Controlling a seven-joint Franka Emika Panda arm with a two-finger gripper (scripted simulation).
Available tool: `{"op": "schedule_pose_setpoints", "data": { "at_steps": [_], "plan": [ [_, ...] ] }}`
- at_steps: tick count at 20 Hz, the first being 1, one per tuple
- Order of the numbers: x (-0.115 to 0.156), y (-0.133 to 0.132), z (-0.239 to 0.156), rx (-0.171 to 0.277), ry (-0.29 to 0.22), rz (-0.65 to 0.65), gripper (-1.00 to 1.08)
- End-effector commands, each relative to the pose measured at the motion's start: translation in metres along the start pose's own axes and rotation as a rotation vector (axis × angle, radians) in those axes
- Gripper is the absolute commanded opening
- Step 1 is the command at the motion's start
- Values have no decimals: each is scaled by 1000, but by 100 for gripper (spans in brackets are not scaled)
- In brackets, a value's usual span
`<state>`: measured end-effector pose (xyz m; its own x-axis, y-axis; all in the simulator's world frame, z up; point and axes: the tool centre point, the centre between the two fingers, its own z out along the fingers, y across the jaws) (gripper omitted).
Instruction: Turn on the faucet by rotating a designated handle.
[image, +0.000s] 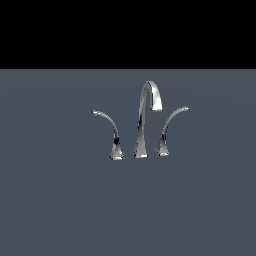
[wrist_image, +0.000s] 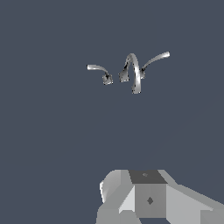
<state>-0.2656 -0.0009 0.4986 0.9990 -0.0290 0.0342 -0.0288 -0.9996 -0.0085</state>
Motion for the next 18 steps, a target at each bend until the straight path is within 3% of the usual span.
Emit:
{"op": "schedule_pose_setpoints", "data": {
  "at_steps": [1, 10, 18],
  "plan": [
    [0, 0, 0, 0, 0, 0, -100],
    [4, -8, 11, -1, -1, 46, -100],
    [17, -28, 39, -3, -3, 164, -100]
  ]
}}
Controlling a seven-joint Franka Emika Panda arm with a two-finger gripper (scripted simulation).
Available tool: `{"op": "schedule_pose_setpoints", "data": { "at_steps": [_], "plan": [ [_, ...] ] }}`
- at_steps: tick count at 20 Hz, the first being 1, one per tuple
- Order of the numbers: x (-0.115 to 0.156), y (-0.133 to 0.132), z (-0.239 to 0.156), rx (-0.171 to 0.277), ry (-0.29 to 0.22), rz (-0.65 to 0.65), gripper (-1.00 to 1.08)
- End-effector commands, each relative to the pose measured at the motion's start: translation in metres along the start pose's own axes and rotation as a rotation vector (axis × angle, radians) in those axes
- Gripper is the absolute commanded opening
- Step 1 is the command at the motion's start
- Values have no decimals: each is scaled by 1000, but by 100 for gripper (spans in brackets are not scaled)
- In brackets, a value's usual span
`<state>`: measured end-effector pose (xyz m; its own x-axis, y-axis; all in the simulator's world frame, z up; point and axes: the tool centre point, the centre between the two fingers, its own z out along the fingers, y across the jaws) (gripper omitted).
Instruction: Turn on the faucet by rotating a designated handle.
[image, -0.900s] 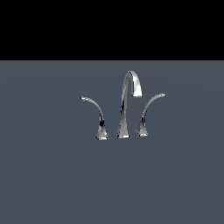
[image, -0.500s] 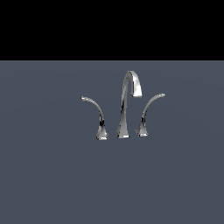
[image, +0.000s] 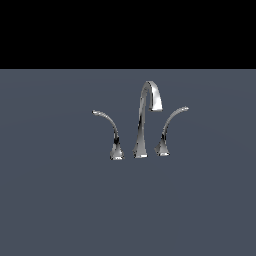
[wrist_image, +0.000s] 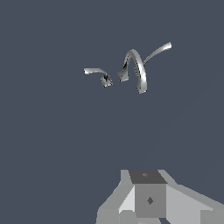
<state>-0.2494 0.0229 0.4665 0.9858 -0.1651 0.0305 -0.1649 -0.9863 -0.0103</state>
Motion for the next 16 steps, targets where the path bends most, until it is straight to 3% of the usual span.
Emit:
{"op": "schedule_pose_setpoints", "data": {
  "at_steps": [1, 16],
  "plan": [
    [4, -8, 11, -1, -1, 47, -100],
    [49, -63, 93, -5, -8, 383, -100]
  ]
}}
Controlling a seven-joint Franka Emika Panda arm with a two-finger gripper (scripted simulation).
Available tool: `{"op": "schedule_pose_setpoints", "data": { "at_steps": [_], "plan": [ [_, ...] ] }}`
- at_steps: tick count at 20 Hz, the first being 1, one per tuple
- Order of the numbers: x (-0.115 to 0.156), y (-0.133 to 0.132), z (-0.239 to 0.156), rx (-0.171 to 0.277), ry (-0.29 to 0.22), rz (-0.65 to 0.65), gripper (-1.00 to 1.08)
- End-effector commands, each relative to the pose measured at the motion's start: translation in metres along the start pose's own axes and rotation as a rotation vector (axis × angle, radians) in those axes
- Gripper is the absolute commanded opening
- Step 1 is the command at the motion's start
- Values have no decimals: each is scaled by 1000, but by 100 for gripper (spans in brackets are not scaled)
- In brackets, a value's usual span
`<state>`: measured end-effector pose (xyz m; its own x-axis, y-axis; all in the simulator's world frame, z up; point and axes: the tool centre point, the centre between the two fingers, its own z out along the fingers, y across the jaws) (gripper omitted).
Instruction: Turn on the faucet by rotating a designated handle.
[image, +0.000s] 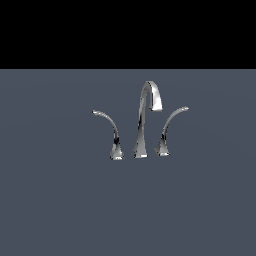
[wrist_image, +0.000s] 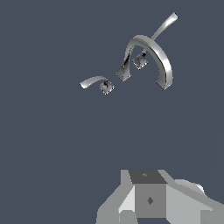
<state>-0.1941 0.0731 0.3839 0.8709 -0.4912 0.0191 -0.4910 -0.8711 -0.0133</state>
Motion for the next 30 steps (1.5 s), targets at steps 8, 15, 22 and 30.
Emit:
{"op": "schedule_pose_setpoints", "data": {
  "at_steps": [8, 15, 22, 30],
  "plan": [
    [25, -38, 51, -1, -5, 212, -100],
    [47, -61, 87, -2, -8, 359, -100],
    [71, -79, 120, -4, -11, 495, -100],
    [100, -93, 155, -8, -12, 641, -100]
  ]
}}
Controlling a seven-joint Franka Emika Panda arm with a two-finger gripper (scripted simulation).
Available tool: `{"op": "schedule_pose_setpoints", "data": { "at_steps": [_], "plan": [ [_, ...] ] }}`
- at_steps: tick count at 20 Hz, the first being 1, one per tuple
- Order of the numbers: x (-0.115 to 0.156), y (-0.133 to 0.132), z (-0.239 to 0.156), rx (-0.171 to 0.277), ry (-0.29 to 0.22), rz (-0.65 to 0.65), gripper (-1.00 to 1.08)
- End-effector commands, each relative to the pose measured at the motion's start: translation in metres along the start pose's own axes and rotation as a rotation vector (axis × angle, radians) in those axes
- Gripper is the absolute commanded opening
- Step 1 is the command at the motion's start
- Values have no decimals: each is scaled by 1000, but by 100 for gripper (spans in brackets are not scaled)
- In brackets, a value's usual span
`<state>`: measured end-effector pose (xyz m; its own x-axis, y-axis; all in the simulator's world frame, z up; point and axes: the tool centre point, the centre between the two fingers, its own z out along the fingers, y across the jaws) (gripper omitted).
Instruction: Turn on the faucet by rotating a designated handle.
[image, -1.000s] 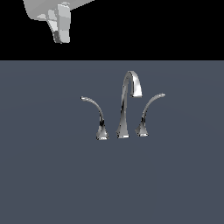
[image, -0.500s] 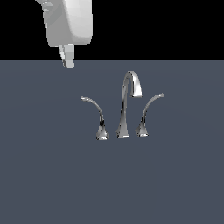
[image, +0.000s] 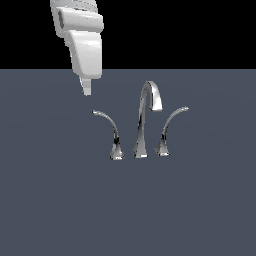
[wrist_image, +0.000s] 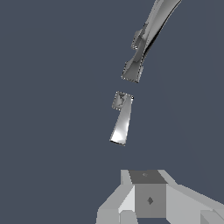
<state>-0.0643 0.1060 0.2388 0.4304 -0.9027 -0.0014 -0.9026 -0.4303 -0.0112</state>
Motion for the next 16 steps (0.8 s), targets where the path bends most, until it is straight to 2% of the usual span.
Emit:
{"op": "schedule_pose_setpoints", "data": {
  "at_steps": [1, 16],
  "plan": [
    [5, -9, 11, -1, 0, 47, -100],
    [38, -45, 62, -10, 4, 264, -100]
  ]
}}
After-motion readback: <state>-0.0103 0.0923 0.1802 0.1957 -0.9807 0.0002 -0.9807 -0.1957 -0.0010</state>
